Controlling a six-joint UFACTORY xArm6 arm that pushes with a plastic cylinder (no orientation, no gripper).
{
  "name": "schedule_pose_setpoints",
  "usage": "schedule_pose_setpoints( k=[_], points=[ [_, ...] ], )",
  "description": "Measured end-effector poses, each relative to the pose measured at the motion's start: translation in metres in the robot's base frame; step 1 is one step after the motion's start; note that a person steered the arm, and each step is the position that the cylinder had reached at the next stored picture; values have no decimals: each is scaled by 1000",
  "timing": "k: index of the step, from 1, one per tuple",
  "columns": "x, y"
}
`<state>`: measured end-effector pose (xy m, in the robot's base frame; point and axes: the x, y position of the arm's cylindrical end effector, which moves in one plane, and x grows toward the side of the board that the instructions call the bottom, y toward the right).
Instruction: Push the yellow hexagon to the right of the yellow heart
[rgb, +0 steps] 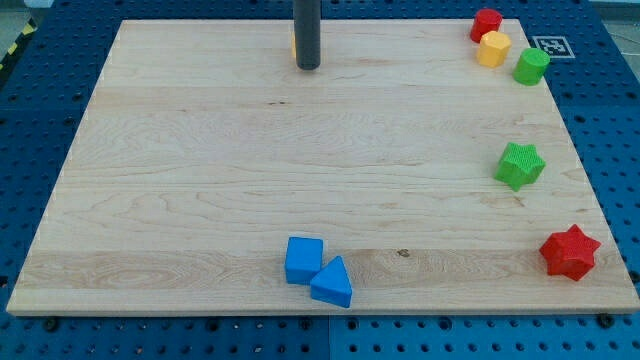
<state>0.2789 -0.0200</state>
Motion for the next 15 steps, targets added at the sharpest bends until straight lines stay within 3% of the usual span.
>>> schedule_pose_setpoints(
  k=[2,3,5,8,10,14,15],
  points=[
    [-14,2],
    [-13,43],
    [45,135],
    [74,365],
    [5,345],
    [-39,228],
    [-37,233]
  ],
)
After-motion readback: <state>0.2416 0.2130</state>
